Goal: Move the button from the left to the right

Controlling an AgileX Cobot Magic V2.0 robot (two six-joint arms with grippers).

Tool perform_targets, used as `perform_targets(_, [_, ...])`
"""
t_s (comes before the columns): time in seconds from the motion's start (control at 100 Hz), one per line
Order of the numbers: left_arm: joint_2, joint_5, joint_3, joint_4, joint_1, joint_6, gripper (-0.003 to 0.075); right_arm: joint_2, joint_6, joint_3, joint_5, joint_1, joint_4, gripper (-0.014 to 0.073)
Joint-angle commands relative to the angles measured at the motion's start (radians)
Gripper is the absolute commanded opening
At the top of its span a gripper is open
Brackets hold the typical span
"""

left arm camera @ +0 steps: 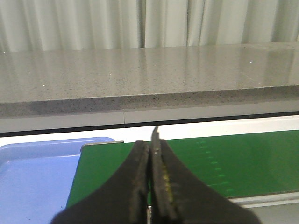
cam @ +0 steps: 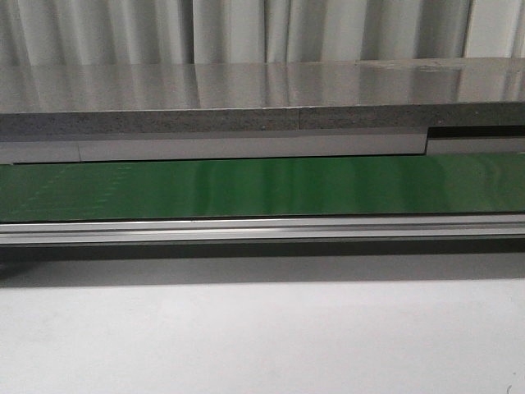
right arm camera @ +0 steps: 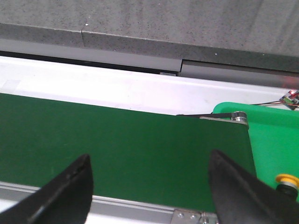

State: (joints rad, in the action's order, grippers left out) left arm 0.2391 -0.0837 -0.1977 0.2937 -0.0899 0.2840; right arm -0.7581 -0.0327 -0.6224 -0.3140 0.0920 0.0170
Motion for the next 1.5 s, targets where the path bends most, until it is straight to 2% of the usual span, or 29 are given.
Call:
perform_targets(0.0, [0.009,0.084,-0.028,0.011,-0.002,-0.003,-0.0020,0.115,-0.008,0.036,0.084,0.000,-0.007,0.0515])
perform_targets(0.13, [0.009,0.084,-0.028,0.011,-0.002,-0.003,-0.0020,0.268,-0.008,0.108,0.075,0.000,-0.007,0.0428])
perform_targets(0.28, [0.009,0.084,-0.028,0.011,-0.002,-0.003,-0.0020,0.409,-0.008,0.158,0.032,0.000,-0.007,0.0253])
perform_targets(0.56, [0.009,0.084,-0.028,0.011,-0.002,-0.003,-0.0020,0.463,-0.008,0.165,0.012,0.000,-0.008,-0.0073])
perform_targets(1.49, [0.009,0.084,-0.028,0.011,-0.002,-0.003,-0.0020,0.467,-0.006,0.190,0.040,0.000,-0.004,-0.0067])
